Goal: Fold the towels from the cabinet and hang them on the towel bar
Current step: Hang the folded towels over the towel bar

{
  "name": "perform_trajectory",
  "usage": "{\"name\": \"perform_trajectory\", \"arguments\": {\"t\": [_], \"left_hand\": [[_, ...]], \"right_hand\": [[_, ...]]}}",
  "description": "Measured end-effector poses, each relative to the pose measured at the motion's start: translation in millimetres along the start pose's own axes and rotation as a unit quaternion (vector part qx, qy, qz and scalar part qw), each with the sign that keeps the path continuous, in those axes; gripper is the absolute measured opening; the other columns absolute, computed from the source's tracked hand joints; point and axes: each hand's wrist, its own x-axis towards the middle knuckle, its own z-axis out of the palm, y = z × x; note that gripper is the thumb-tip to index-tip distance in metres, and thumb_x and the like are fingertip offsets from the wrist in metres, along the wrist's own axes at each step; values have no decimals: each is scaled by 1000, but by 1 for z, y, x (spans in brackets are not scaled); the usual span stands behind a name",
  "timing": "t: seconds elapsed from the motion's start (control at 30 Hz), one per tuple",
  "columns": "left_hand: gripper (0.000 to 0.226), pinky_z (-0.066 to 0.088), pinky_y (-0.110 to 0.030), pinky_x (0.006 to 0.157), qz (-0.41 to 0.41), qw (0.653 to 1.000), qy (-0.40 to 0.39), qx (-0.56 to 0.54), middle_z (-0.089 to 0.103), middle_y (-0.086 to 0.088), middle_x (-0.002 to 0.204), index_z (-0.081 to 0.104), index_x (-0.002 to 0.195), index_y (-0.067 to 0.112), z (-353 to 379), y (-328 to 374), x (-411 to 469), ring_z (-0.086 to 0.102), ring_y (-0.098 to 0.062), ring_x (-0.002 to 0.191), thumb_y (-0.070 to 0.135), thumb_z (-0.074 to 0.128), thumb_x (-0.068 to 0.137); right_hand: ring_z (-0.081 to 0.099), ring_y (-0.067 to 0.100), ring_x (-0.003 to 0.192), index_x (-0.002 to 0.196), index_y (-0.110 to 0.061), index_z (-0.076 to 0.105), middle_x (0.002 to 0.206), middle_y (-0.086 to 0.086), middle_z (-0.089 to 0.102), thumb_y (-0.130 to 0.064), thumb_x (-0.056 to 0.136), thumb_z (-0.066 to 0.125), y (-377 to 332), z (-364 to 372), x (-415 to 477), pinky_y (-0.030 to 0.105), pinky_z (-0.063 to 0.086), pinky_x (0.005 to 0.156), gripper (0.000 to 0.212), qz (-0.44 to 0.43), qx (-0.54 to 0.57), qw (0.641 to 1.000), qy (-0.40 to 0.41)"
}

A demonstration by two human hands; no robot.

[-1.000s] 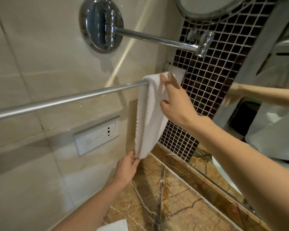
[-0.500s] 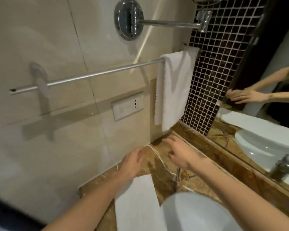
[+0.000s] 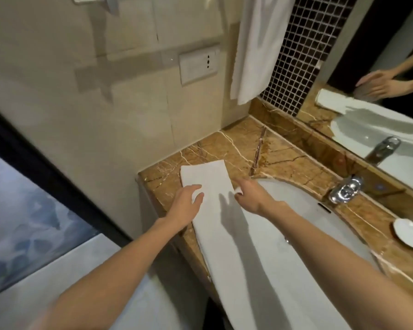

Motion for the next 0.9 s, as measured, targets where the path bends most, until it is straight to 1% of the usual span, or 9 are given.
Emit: {"name": "perform_trajectory", "arguments": {"t": [0.13,0.33,0.43,0.53,0.6,0.67,0.77,0.87,0.9], "left_hand": [[37,39,-30,100,-24,1000,-10,-2,53,-7,134,52,131,16,16,-13,-39,51,-22,119,29,49,97],[38,35,-21,95,-67,996,-44,-29,47,-5,139,50,132,16,45,-14,-90,47,-19,125,27,51,96],[38,35,-25,101,-92,994,-41,-38,47,-6,140,49,132,13,58,-10,-107,44,-20,127,24,51,96],[41,36,-30,104,-123,991,-35,-47,44,-7,140,46,135,11,73,-7,-120,44,-21,127,18,53,95],[43,38,-31,103,-146,987,-26,-56,44,-10,139,45,136,8,81,-5,-125,48,-22,122,16,54,95],[47,40,-30,99,-162,985,-16,-66,43,-12,138,42,138,7,88,-2,-127,51,-22,116,14,55,94],[54,44,-32,98,-207,973,7,-101,46,-10,135,37,140,7,94,2,-127,53,-21,113,12,58,91],[44,48,-31,88,-258,956,24,-136,57,-9,123,44,127,7,98,4,-128,57,-20,103,12,60,87],[44,48,-33,90,-276,950,21,-143,58,-9,121,45,126,6,99,4,-127,57,-22,104,12,61,86]], "right_hand": [[41,31,131,146,-15,36,143,16,43,-15,91,48,8,31,-40,35,34,105,56,49,13,998,-32],[41,31,131,145,-14,37,143,15,46,-16,93,45,34,65,-87,34,34,104,54,108,25,991,-74],[39,28,135,146,-11,35,148,12,42,-20,97,44,47,78,-98,32,31,108,51,133,46,985,-102],[41,29,133,145,-10,36,146,13,43,-24,99,42,54,94,-102,31,32,105,48,154,89,979,-96],[46,33,127,139,-4,39,140,17,48,-20,99,42,59,105,-101,31,34,99,44,152,99,979,-93],[51,35,113,124,-2,45,127,20,54,-15,96,42,64,115,-99,35,38,88,32,143,105,980,-90],[48,28,89,98,-10,42,101,11,54,-16,89,44,71,124,-100,32,34,70,11,154,158,972,-78],[49,24,85,97,-11,45,93,3,52,-21,88,50,74,124,-103,30,34,67,14,184,230,955,-37],[50,24,83,94,-11,47,91,3,53,-20,87,52,74,123,-103,30,35,67,13,192,238,952,-20]]}}
